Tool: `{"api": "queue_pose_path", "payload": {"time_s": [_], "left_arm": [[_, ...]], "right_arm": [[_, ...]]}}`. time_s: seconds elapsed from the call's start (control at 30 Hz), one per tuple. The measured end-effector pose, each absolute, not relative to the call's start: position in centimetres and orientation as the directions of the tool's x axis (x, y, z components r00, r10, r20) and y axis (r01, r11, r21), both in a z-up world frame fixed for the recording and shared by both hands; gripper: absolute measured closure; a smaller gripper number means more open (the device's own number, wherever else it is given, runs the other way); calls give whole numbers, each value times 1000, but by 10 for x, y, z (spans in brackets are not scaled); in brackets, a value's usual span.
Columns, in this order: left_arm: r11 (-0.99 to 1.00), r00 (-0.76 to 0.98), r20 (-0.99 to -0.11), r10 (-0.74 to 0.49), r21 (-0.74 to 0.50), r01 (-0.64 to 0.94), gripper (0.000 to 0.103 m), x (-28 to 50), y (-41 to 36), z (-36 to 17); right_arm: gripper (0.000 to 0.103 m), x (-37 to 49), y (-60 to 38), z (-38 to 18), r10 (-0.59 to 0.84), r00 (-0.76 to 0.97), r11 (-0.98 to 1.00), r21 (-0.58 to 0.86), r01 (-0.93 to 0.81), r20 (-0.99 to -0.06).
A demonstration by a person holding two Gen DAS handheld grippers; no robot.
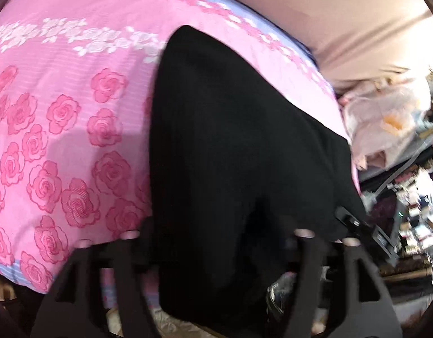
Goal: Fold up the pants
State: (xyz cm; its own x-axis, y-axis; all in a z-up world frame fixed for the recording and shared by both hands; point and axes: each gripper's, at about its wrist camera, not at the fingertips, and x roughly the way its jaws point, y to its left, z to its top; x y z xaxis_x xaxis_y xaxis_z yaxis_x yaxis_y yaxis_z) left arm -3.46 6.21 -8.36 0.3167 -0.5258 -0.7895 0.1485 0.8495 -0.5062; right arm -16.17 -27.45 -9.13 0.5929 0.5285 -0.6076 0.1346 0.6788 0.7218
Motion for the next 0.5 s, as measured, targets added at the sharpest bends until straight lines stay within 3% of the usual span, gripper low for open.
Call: {"api": "queue_pose_path", "payload": {"time_s": [0.17,0.23,0.3,0.37,0.5], "left_arm": [[880,353,-806,-475,-429,205,24,-36,37,-85],[879,357,-803,-477,-425,218,34,-35,30,-86],[873,370,-791,-487,-432,227,57,-34,29,-82],[861,391,-767,-508,-448,240,71,-35,35,-73],[843,404,-740,-537,-464,271,76,-41,44,-57]], "right_arm": [[43,-155,-263,-89,509,586,722,684,108,-630],[42,-154,-261,-89,502,588,733,673,100,-634],[51,-153,-259,-89,482,595,753,651,94,-643],[60,-152,-255,-84,472,606,762,642,84,-640],[63,-157,-251,-66,454,637,779,625,56,-623]]}}
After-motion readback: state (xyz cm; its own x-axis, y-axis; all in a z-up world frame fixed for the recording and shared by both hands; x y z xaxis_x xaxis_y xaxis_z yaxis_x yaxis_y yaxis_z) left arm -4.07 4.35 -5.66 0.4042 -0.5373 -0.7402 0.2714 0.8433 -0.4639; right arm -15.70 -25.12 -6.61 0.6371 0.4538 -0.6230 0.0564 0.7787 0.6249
